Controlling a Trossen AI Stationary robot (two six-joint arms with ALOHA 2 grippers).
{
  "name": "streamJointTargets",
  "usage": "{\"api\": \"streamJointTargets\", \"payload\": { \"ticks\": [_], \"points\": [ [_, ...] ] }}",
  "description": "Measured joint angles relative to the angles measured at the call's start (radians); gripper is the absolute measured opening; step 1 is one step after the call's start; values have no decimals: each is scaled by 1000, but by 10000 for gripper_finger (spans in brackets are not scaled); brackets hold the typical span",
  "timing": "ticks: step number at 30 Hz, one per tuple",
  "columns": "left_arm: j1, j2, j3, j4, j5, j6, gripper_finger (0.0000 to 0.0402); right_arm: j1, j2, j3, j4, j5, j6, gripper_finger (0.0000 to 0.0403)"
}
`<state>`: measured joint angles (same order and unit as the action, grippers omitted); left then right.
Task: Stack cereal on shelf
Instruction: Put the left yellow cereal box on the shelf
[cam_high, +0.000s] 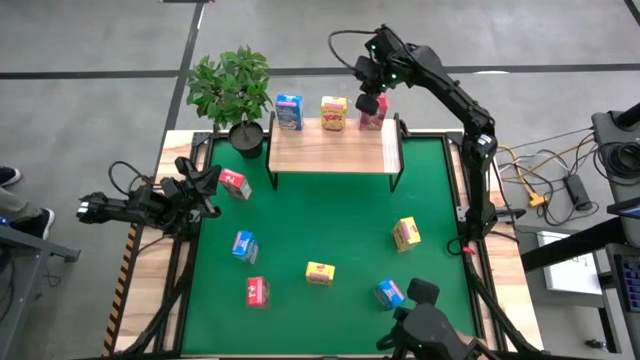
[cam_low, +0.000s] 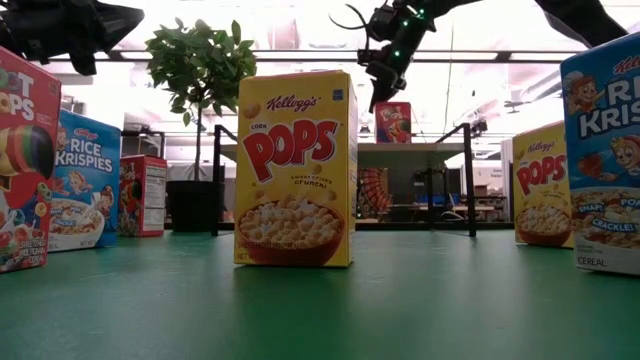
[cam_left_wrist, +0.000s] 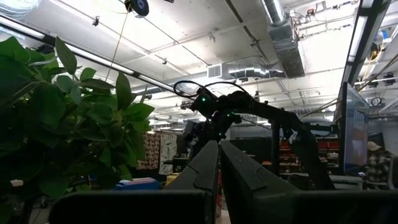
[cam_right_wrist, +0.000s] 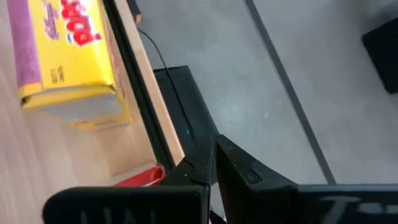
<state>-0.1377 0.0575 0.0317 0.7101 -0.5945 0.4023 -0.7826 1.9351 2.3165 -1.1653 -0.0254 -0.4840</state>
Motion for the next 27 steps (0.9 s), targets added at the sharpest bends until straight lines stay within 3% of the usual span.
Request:
{"api": "streamJointTargets", "payload": {
  "ticks": [9, 13, 21, 23, 27],
  "points": [
    [0, 0, 0, 0, 0, 0, 0, 68, -20, 39, 14, -60, 22, 9],
    [0, 0, 0, -1, 0, 0, 0, 139, -47, 39, 22, -129, 55, 9],
    [0, 0, 0, -1, 0, 0, 0, 297, -40, 20, -15, -129, 116, 9],
    [0, 0, 0, -1, 0, 0, 0, 337, -32, 0, -16, -89, 122, 9],
    [0, 0, 0, -1, 0, 0, 0, 418, -23, -78, -9, 131, 124, 9]
  ]
}}
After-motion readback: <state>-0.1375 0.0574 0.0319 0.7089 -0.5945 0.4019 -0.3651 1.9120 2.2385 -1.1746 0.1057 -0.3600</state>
